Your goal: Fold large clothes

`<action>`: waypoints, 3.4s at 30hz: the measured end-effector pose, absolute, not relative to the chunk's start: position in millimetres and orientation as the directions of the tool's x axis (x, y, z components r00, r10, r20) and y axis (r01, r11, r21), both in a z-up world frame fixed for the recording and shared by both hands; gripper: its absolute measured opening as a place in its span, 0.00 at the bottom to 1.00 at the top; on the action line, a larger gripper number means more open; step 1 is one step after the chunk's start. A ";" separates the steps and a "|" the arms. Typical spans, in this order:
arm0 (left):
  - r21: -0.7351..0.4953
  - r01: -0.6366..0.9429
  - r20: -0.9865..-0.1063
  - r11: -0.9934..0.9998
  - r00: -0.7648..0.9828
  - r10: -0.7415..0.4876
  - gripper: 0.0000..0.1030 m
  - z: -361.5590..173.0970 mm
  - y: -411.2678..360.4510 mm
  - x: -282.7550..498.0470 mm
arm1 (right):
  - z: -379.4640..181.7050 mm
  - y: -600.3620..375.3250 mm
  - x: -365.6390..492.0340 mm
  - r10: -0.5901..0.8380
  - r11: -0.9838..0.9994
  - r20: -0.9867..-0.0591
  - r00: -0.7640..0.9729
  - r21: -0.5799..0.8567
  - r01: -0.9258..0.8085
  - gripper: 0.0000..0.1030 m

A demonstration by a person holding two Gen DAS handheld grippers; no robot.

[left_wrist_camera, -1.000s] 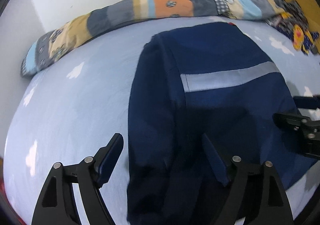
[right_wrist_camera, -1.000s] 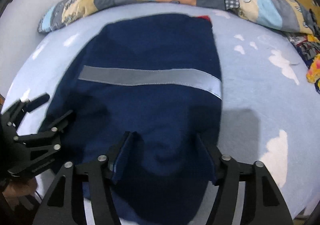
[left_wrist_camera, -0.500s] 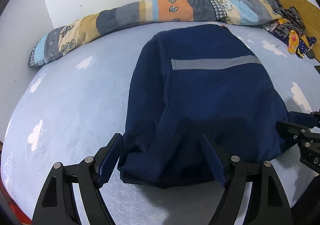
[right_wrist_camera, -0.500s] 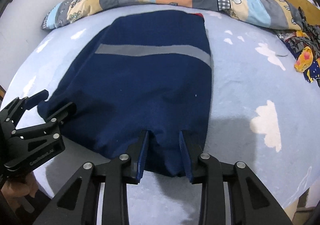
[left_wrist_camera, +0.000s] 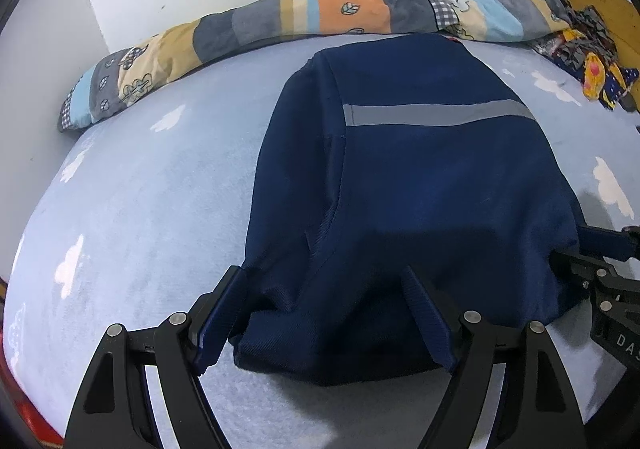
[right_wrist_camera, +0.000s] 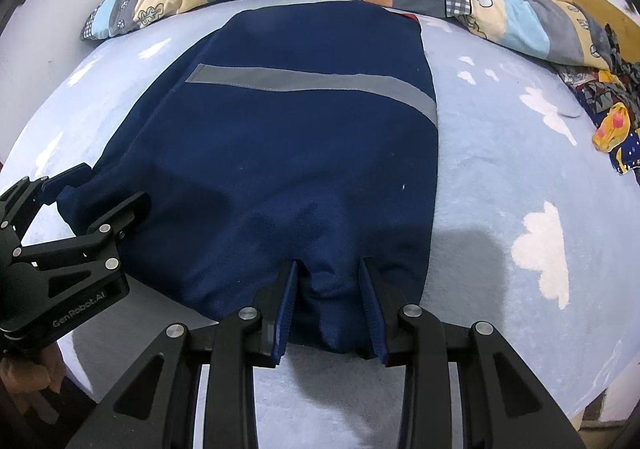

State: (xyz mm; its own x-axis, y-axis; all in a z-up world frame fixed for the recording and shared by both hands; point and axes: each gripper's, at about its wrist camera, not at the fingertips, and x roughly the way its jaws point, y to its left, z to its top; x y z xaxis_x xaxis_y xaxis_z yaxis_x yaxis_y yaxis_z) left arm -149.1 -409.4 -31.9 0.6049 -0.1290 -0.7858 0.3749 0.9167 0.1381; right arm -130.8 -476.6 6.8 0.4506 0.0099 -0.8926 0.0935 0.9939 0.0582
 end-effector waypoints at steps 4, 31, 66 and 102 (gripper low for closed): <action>0.099 0.353 -0.793 0.930 0.593 -0.140 0.78 -29.6 -403.6 -156.1 | 13.7 -478.6 -139.9 0.020 0.991 -0.883 0.469 0.081 0.110 0.39; 0.094 0.406 -0.756 0.909 0.623 -0.201 0.78 0.1 -379.1 -236.9 | 42.2 -482.6 -229.0 0.060 0.976 -0.828 0.558 0.165 0.140 0.46; 0.025 0.383 -0.715 0.924 0.652 -0.251 0.80 11.2 -383.9 -238.4 | 44.1 -470.0 -229.1 -0.044 0.991 -0.813 0.581 0.038 0.128 0.63; 0.236 0.258 -0.579 0.937 0.811 -0.077 0.98 55.4 -381.6 -315.5 | 103.2 -454.8 -265.4 -0.227 0.973 -0.582 0.781 -0.097 0.211 0.99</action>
